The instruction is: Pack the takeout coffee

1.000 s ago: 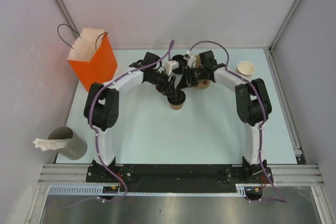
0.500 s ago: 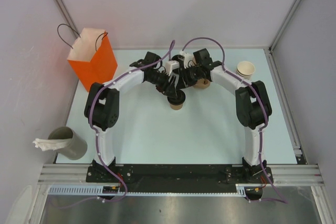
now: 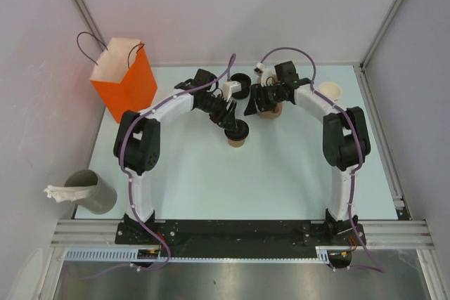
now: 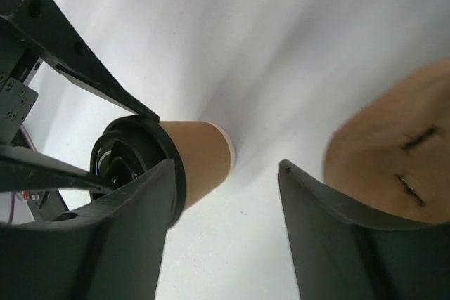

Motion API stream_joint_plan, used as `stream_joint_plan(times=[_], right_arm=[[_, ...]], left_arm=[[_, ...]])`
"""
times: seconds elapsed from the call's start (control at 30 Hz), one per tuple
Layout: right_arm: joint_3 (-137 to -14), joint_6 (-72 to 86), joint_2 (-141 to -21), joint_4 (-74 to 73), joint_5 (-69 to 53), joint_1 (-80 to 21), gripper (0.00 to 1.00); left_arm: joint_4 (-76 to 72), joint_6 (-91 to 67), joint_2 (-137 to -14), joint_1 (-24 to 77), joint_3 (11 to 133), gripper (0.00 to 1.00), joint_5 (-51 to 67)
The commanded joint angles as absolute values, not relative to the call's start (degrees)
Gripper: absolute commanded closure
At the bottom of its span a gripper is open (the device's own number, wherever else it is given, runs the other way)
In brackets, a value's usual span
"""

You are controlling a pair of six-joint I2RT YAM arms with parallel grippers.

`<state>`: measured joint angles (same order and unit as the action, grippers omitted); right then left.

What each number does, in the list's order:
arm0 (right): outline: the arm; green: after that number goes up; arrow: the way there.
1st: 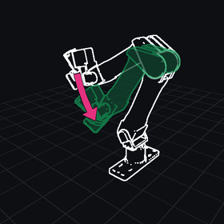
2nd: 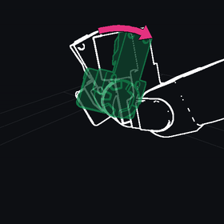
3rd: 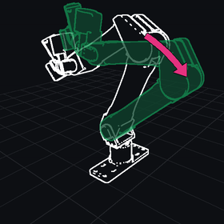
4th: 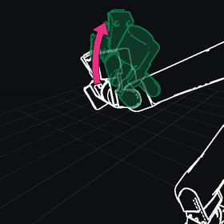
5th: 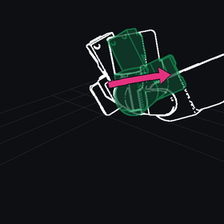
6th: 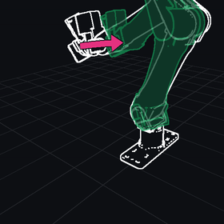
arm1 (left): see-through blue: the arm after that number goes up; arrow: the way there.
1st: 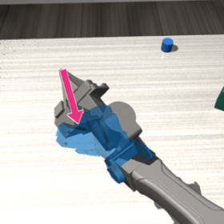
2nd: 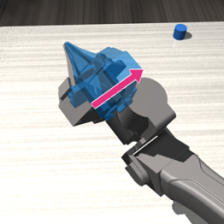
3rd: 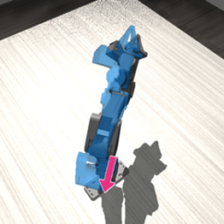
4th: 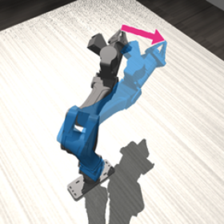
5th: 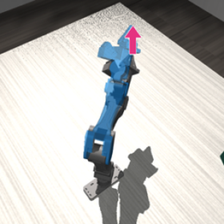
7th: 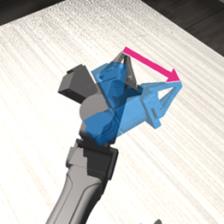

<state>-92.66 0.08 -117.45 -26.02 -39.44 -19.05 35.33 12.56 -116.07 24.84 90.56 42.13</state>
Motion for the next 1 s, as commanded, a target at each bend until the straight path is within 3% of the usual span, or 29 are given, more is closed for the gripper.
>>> stream_joint_plan(times=[0.0,0.3,0.97], right_arm=[[-91.07,2.2,-112.94,-26.1,-47.62,-17.14,0.32],[-87.19,2.81,-112.59,-25.58,-50.71,-18.54,0.26],[-86.31,4.13,-113.38,-23.99,-48.69,-21.27,0.26]], left_arm=[[36.21,17.75,-120.41,26.19,89.56,0.5,30.67],[37.44,17.93,-119.71,26.02,92.63,0.43,34.19],[35.51,15.03,-117.78,23.12,94.04,0.25,40.34]])
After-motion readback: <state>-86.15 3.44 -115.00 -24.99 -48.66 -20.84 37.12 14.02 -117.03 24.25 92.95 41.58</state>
